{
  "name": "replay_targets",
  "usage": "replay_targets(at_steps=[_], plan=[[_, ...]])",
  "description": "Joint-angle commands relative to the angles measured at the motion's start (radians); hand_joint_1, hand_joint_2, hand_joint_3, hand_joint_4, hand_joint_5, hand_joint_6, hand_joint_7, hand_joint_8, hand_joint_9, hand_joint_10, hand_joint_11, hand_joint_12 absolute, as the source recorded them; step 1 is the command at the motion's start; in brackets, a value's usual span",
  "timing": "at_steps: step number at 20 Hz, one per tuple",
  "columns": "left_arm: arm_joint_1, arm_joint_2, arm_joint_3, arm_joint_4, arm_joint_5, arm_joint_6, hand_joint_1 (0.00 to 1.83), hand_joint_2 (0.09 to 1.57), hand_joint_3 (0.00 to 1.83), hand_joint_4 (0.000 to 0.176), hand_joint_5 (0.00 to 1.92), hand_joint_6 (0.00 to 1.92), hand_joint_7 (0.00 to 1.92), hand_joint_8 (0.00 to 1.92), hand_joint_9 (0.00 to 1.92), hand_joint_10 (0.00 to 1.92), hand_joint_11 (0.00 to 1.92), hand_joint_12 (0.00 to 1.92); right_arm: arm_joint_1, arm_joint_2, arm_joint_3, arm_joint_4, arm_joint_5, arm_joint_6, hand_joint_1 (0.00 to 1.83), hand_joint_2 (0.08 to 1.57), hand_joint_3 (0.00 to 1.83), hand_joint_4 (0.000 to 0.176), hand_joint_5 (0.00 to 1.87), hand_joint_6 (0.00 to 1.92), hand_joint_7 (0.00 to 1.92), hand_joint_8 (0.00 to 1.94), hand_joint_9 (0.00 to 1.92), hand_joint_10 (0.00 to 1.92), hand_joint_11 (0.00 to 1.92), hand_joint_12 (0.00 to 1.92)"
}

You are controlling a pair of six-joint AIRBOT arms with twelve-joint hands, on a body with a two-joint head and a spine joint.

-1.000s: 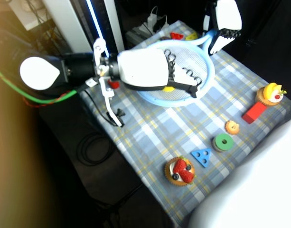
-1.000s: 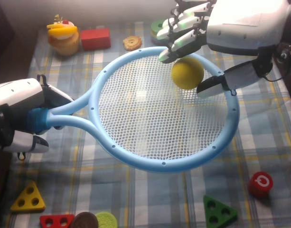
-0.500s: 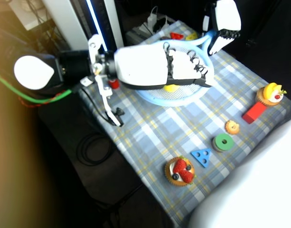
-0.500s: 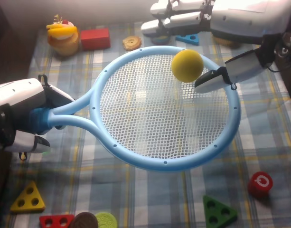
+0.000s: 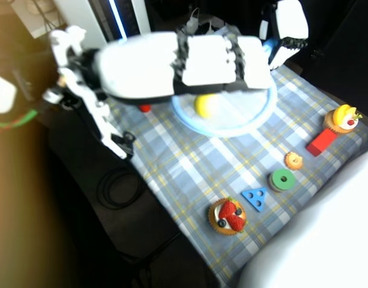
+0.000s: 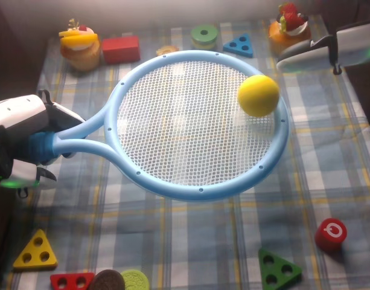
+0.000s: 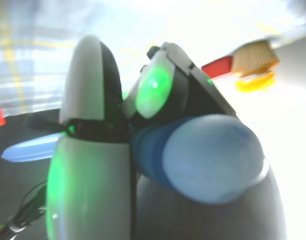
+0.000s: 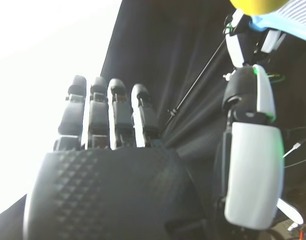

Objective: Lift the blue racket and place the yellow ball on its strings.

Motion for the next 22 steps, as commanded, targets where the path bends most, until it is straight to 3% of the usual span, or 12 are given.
replay_targets(at_steps=[1, 2, 3, 4, 7, 10, 13, 15, 16, 18, 20, 22], plan=[[-0.013, -0.006, 0.008, 0.000, -0.092, -0.010, 1.70, 1.10, 0.00, 0.176, 0.78, 1.92, 1.03, 1.92, 1.29, 1.92, 1.45, 1.92, 0.018, 0.006, -0.003, 0.060, 0.114, -0.003, 0.53, 0.99, 0.00, 0.106, 0.04, 0.00, 0.05, 0.00, 0.07, 0.00, 0.13, 0.09], [-0.013, -0.010, 0.014, 0.000, -0.082, -0.010, 1.70, 1.09, 0.00, 0.176, 0.80, 1.92, 1.05, 1.92, 1.31, 1.92, 1.45, 1.92, 0.016, 0.009, -0.003, 0.063, 0.114, -0.003, 0.56, 1.00, 0.00, 0.095, 0.05, 0.01, 0.03, 0.00, 0.00, 0.00, 0.02, 0.06], [-0.016, -0.014, 0.019, 0.000, -0.074, -0.010, 1.70, 1.09, 0.00, 0.175, 0.81, 1.92, 1.05, 1.92, 1.31, 1.92, 1.45, 1.92, 0.014, 0.009, -0.003, 0.065, 0.114, -0.003, 0.59, 0.99, 0.00, 0.126, 0.07, 0.01, 0.04, 0.00, 0.00, 0.00, 0.02, 0.06], [-0.020, -0.018, 0.024, 0.002, -0.066, -0.010, 1.71, 1.08, 0.00, 0.176, 0.81, 1.92, 1.05, 1.92, 1.31, 1.92, 1.45, 1.92, 0.012, 0.009, -0.003, 0.067, 0.114, -0.003, 0.60, 0.99, 0.00, 0.130, 0.07, 0.01, 0.03, 0.00, 0.01, 0.00, 0.05, 0.08], [-0.032, -0.032, 0.042, 0.000, -0.037, 0.007, 1.74, 1.09, 0.00, 0.176, 0.83, 1.92, 1.05, 1.92, 1.31, 1.92, 1.46, 1.92, 0.008, 0.009, -0.004, 0.070, 0.114, -0.003, 0.60, 0.99, 0.00, 0.104, 0.09, 0.01, 0.06, 0.01, 0.05, 0.00, 0.06, 0.20], [-0.045, -0.043, 0.045, -0.040, -0.015, 0.099, 1.76, 1.09, 0.00, 0.176, 0.84, 1.92, 1.04, 1.92, 1.31, 1.92, 1.46, 1.92, 0.004, 0.012, -0.006, 0.070, 0.114, -0.003, 0.59, 1.00, 0.00, 0.107, 0.08, 0.00, 0.07, 0.00, 0.05, 0.00, 0.00, 0.33], [-0.048, -0.046, 0.053, -0.042, 0.008, 0.109, 1.72, 1.09, 0.00, 0.176, 0.80, 1.92, 0.99, 1.92, 1.27, 1.92, 1.43, 1.92, 0.002, 0.011, -0.006, 0.070, 0.114, -0.003, 0.58, 1.01, 0.00, 0.094, 0.09, 0.00, 0.08, 0.00, 0.06, 0.00, 0.00, 0.40], [-0.048, -0.051, 0.066, -0.057, 0.023, 0.116, 1.70, 1.09, 0.00, 0.176, 0.78, 1.92, 0.98, 1.92, 1.26, 1.92, 1.40, 1.92, -0.002, 0.008, -0.006, 0.070, 0.114, -0.003, 0.61, 1.00, 0.00, 0.068, 0.10, 0.00, 0.10, 0.00, 0.09, 0.00, 0.00, 0.47], [-0.048, -0.052, 0.069, -0.059, 0.026, 0.116, 1.71, 1.08, 0.00, 0.176, 0.81, 1.92, 1.00, 1.92, 1.26, 1.92, 1.40, 1.92, -0.003, 0.008, -0.006, 0.071, 0.114, -0.003, 0.61, 1.01, 0.00, 0.074, 0.11, 0.00, 0.10, 0.00, 0.09, 0.00, 0.00, 0.47], [-0.056, -0.063, 0.077, -0.086, 0.042, 0.161, 1.70, 1.09, 0.00, 0.176, 0.77, 1.92, 0.99, 1.92, 1.24, 1.92, 1.38, 1.92, -0.008, 0.007, -0.006, 0.072, 0.114, -0.003, 0.58, 1.01, 0.00, 0.069, 0.11, 0.00, 0.12, 0.00, 0.10, 0.00, 0.00, 0.44], [-0.062, -0.073, 0.076, -0.136, 0.050, 0.253, 1.69, 1.10, 0.00, 0.176, 0.75, 1.92, 0.95, 1.92, 1.21, 1.92, 1.38, 1.92, -0.010, 0.007, -0.006, 0.074, 0.114, -0.003, 0.57, 1.01, 0.00, 0.092, 0.11, 0.00, 0.12, 0.00, 0.11, 0.00, 0.00, 0.42], [-0.065, -0.083, 0.073, -0.175, 0.052, 0.332, 1.69, 1.11, 0.00, 0.176, 0.76, 1.92, 0.94, 1.92, 1.19, 1.92, 1.35, 1.92, -0.013, 0.008, -0.006, 0.077, 0.114, -0.002, 0.58, 1.01, 0.00, 0.084, 0.12, 0.00, 0.13, 0.00, 0.12, 0.00, 0.00, 0.45]])
